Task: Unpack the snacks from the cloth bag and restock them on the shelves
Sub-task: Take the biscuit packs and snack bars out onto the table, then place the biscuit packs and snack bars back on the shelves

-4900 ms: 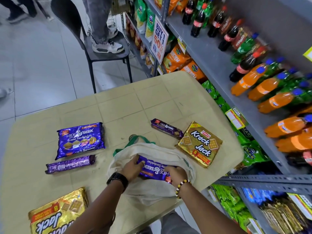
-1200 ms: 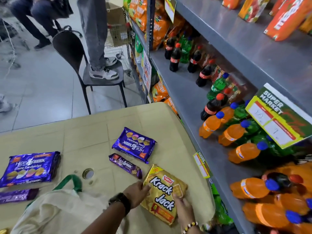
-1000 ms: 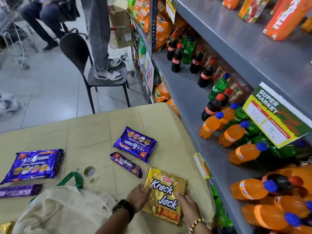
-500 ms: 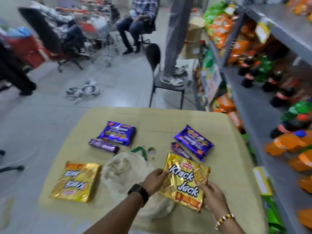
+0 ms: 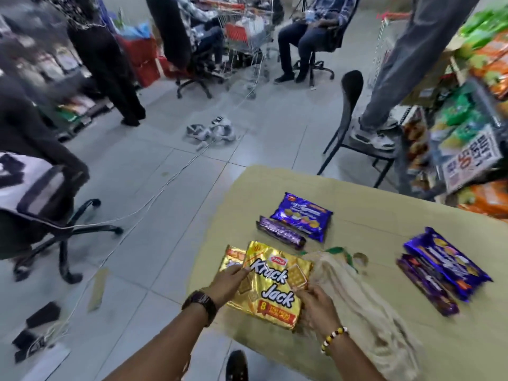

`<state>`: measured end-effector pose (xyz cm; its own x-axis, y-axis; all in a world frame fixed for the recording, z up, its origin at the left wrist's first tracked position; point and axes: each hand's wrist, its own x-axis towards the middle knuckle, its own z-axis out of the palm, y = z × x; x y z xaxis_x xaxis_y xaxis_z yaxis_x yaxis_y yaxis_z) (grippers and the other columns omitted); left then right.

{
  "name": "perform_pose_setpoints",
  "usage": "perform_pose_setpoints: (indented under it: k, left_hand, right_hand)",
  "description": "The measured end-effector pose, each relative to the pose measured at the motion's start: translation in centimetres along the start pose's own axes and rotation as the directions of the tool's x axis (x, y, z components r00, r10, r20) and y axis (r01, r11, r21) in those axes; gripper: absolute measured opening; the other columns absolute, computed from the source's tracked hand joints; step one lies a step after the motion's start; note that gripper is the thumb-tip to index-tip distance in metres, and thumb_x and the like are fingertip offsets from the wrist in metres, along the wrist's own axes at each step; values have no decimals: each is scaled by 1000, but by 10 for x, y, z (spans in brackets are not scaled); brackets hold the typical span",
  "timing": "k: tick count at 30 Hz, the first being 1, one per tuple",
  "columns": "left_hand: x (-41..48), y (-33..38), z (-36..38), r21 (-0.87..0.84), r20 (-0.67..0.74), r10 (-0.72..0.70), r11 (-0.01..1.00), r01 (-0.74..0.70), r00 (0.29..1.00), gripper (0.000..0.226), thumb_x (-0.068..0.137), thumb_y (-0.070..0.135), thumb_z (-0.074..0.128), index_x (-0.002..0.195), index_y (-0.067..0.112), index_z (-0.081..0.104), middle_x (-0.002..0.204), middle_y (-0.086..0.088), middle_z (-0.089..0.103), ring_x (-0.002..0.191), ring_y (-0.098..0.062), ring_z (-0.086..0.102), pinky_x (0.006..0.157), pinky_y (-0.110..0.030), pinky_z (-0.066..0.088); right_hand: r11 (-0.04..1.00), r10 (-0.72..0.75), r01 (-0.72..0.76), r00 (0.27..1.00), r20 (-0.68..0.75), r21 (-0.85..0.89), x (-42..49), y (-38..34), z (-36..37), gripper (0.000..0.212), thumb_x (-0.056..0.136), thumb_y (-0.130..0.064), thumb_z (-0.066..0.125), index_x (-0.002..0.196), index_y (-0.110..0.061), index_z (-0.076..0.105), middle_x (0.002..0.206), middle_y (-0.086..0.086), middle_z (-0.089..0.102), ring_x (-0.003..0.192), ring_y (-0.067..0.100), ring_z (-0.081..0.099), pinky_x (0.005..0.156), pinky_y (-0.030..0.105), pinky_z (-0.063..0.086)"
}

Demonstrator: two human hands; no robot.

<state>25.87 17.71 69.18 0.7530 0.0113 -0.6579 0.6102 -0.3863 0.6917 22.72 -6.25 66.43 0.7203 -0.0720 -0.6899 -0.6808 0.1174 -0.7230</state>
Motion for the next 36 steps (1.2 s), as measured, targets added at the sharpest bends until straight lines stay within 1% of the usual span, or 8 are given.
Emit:
perform_pose_setpoints:
  k: [4,7,12,18,22,27,30,36]
  left_hand:
    - [13,-23,-47,-61,18,-70,996,71,997,25,101,43,50,99,24,67,102,2,69,76,-8,68,55,-16,48]
    - [27,-38,-60,-37,15,-105,994,105,994,37,101,48,46,107,18,66,103,-8,70,81,-23,61,59,-25,41]
    - [43,-54,-67,-23,18,-119,993,119,993,32,101,47,44,107,24,64,99,-2,71,79,-17,64,58,-25,43]
    - [55,-52,-75,-17,89,-138,990,140,987,43,101,52,40,112,20,65,111,-8,70,94,-26,66,81,-35,53]
    - [73,-31,-79,138,3,-35,990,34,999,64,99,54,45,146,12,42,153,-13,44,135,-31,47,110,-42,40]
    - [119,33,-69,232,29,131,964,-134,991,71,95,58,49,151,18,34,156,-7,39,139,-28,43,111,-44,39]
    - [160,66,-55,191,81,144,969,-158,986,75,93,62,50,152,19,34,157,-6,39,140,-27,41,113,-44,37]
    - [234,83,-25,166,173,76,980,-105,982,70,91,62,49,132,6,56,135,-13,60,126,-31,54,106,-42,40]
  right_hand:
    - [996,84,-83,996,28,-26,20,12,54,18,86,-16,75,103,-11,72,95,10,80,87,32,76,82,62,58]
    - [991,87,-83,995,38,-108,37,20,74,22,83,-15,75,105,-10,72,93,8,80,86,30,77,85,58,59]
    - [946,73,-71,997,-6,-316,48,25,92,33,77,-30,76,109,-23,71,103,-3,77,92,20,74,90,46,59]
    - [914,111,-106,994,-11,-391,47,16,91,33,80,-29,75,112,-23,69,109,-1,76,96,18,73,90,44,60]
    - [865,-90,1,984,-153,-501,46,-4,78,23,79,-30,75,97,-16,71,98,-2,74,91,14,68,82,30,55]
    - [977,-125,64,945,-301,-204,82,-49,51,30,86,-19,72,115,-15,68,103,-2,70,87,7,61,76,25,47]
    - [997,-65,54,959,-277,-46,115,-68,42,35,89,-34,69,118,-16,63,89,-5,59,74,12,54,61,28,47]
    - [999,8,-20,950,-311,-37,174,-61,35,42,95,-42,57,120,-9,63,124,14,64,117,35,58,105,50,46]
